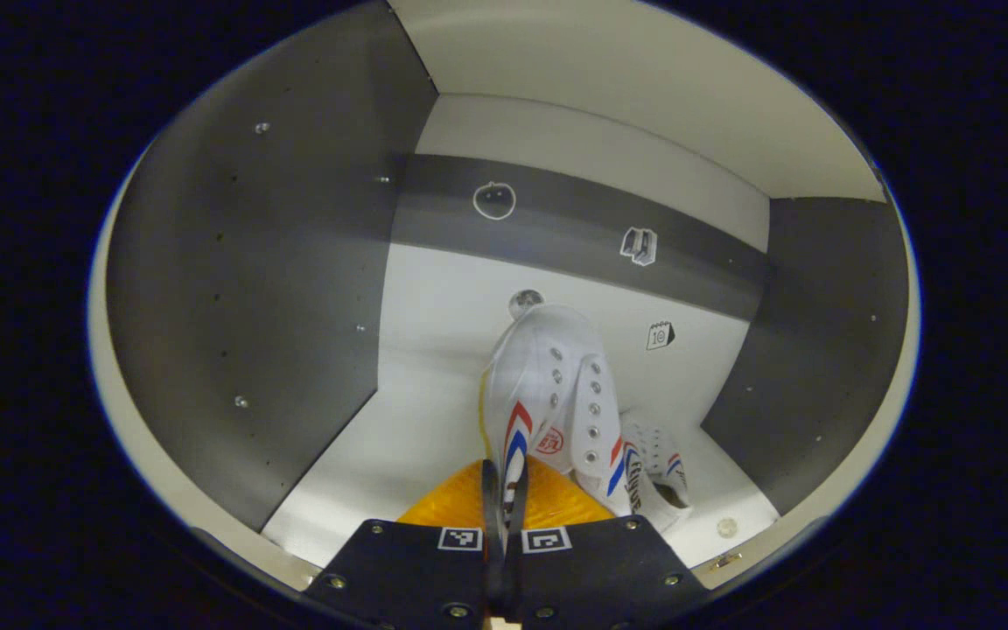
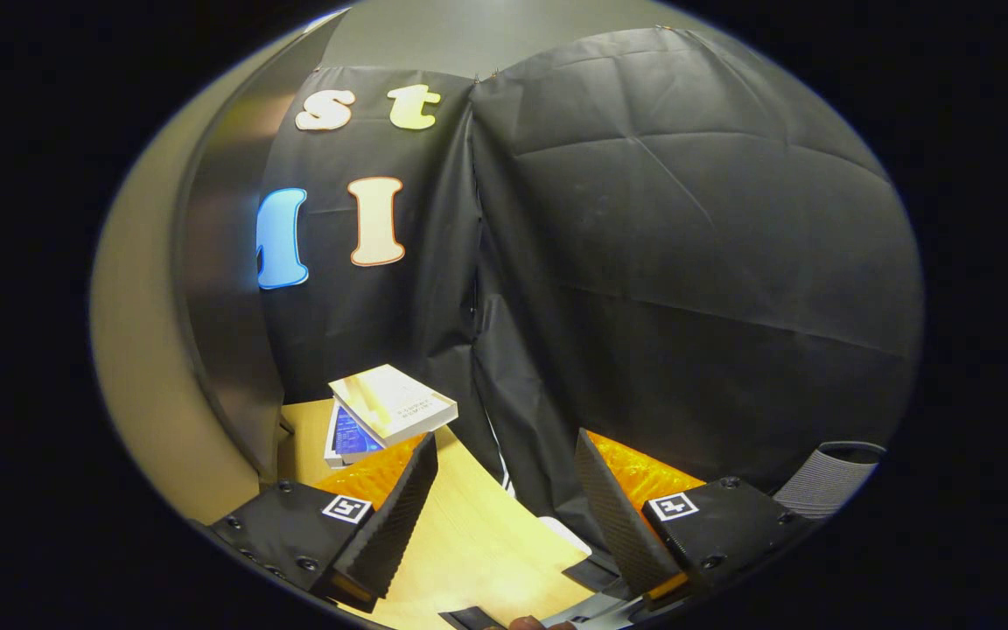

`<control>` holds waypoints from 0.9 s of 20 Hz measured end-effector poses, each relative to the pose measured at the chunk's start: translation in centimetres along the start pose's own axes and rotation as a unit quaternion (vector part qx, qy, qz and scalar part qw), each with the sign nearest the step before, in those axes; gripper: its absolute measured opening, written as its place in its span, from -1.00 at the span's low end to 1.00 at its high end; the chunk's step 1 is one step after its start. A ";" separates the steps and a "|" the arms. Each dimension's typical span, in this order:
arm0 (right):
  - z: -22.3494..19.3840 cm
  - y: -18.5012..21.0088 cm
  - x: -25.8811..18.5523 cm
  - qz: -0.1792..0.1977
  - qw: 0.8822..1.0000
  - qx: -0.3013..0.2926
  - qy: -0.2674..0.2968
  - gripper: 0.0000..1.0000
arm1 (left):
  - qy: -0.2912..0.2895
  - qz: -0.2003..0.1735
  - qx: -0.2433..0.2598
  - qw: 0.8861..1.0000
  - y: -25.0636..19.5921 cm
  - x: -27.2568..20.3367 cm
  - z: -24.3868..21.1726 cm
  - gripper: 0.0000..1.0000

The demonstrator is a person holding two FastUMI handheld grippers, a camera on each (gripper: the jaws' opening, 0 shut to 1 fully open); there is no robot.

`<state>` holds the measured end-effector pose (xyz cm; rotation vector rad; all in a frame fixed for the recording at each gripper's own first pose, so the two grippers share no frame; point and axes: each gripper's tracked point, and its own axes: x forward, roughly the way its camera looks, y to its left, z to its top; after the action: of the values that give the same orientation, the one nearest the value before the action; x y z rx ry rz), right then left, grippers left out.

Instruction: Grab one shoe with the right hand and put it into the shoe cabinet, grab the other shoe with the left hand and put it into the shoe cabinet; then close the right door with the right hand and the left door with the left hand.

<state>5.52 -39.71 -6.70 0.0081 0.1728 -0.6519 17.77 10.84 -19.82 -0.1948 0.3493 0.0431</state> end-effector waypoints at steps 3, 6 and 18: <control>-0.1 -0.1 -0.3 -0.003 1.000 0.001 -0.005 0.98 | 0.013 0.002 0.000 1.000 -0.2 -0.1 0.0 -0.98; -0.4 -0.4 -0.3 -0.008 1.000 0.006 -0.002 0.98 | 0.017 0.002 0.015 1.000 -0.2 0.2 -0.4 -0.96; 4.7 1.2 -0.4 0.014 0.998 0.033 -0.042 0.86 | -0.101 0.055 0.095 0.989 0.7 -10.2 5.0 0.96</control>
<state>6.64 -38.79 -2.03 0.0457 0.0693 -0.6285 9.82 12.44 -11.86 0.0191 0.1607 0.1366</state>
